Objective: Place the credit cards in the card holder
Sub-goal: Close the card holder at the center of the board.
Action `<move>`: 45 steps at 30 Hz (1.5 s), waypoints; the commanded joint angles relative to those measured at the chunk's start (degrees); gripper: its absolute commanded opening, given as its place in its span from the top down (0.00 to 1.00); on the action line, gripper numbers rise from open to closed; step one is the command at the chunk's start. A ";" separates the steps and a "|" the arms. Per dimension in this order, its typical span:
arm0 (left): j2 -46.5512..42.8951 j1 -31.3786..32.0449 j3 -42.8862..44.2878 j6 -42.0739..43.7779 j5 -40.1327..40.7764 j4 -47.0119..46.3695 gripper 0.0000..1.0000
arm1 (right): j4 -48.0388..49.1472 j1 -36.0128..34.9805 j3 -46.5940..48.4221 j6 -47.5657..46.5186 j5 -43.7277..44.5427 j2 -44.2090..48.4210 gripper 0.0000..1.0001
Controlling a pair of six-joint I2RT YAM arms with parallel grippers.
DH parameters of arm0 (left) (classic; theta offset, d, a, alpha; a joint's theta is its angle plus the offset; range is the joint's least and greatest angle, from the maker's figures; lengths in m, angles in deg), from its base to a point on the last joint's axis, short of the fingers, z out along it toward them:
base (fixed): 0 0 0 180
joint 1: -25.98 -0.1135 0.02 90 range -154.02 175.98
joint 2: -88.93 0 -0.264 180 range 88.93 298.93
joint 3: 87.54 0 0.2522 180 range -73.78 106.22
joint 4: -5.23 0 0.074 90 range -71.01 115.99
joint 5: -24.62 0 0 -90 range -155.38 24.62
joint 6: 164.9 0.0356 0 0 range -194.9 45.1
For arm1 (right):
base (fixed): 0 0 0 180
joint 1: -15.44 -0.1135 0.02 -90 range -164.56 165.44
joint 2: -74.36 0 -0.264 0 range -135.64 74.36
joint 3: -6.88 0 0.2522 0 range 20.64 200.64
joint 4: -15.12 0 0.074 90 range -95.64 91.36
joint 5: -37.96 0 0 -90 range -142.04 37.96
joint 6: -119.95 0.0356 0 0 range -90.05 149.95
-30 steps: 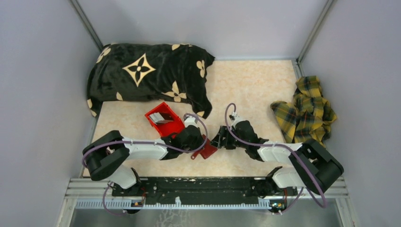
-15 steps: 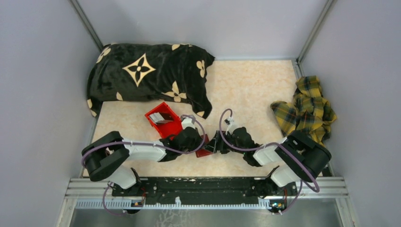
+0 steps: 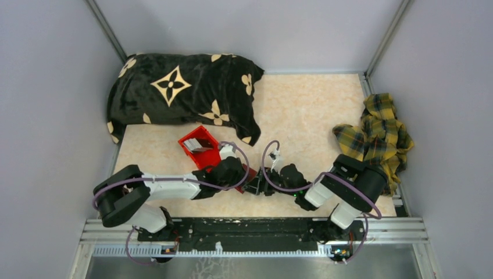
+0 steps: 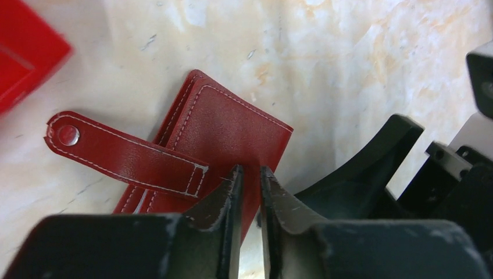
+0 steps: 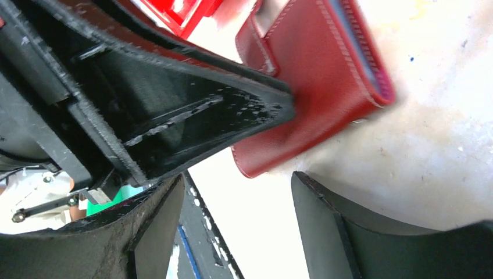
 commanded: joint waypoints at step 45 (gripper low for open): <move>-7.25 0.98 -10.29 -3.55 2.37 10.99 0.69 | -29.57 -4.87 8.40 14.42 14.44 -6.68 0.33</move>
